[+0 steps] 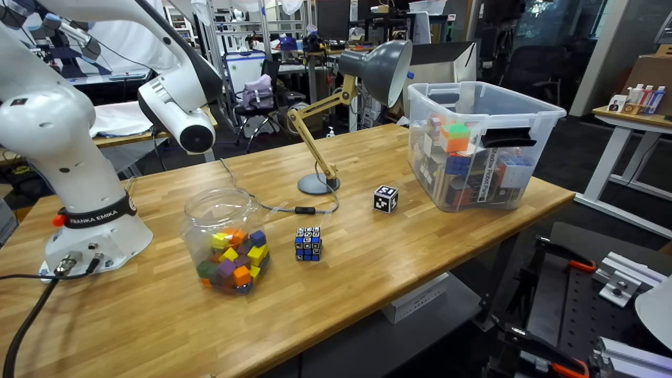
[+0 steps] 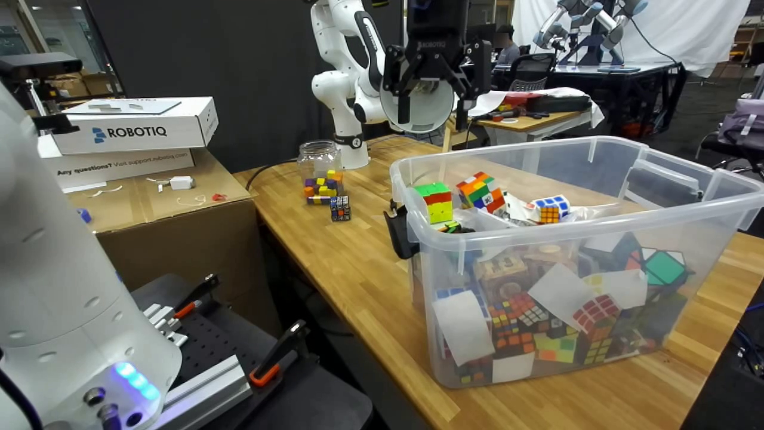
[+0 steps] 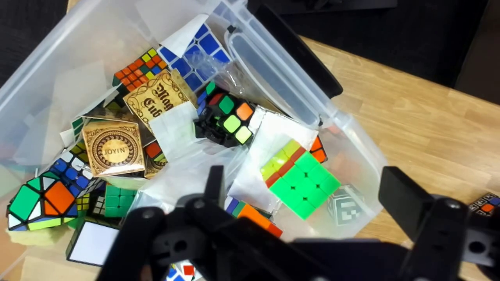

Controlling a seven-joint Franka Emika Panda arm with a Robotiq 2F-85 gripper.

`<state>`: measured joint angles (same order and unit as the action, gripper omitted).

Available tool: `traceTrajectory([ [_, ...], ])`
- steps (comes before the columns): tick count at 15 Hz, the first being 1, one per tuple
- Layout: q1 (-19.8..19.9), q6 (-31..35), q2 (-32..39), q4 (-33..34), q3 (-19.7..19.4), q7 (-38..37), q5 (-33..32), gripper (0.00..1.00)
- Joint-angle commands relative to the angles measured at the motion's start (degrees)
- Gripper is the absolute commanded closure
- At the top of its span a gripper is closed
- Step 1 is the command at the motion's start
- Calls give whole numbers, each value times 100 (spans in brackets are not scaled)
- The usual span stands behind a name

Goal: Pick one Rubik's Cube from the box and put it on the table

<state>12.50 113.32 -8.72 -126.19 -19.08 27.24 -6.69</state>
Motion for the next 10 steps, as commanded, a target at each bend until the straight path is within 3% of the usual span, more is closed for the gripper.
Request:
traceTrajectory([
  [1, 60, -9, 5, 8, 58, 8, 11, 0],
  [7, 135, 713, 326, 272, -17, 234, -327, 0],
  [10, 213, 751, 664, 605, -102, 667, -381, 0],
])
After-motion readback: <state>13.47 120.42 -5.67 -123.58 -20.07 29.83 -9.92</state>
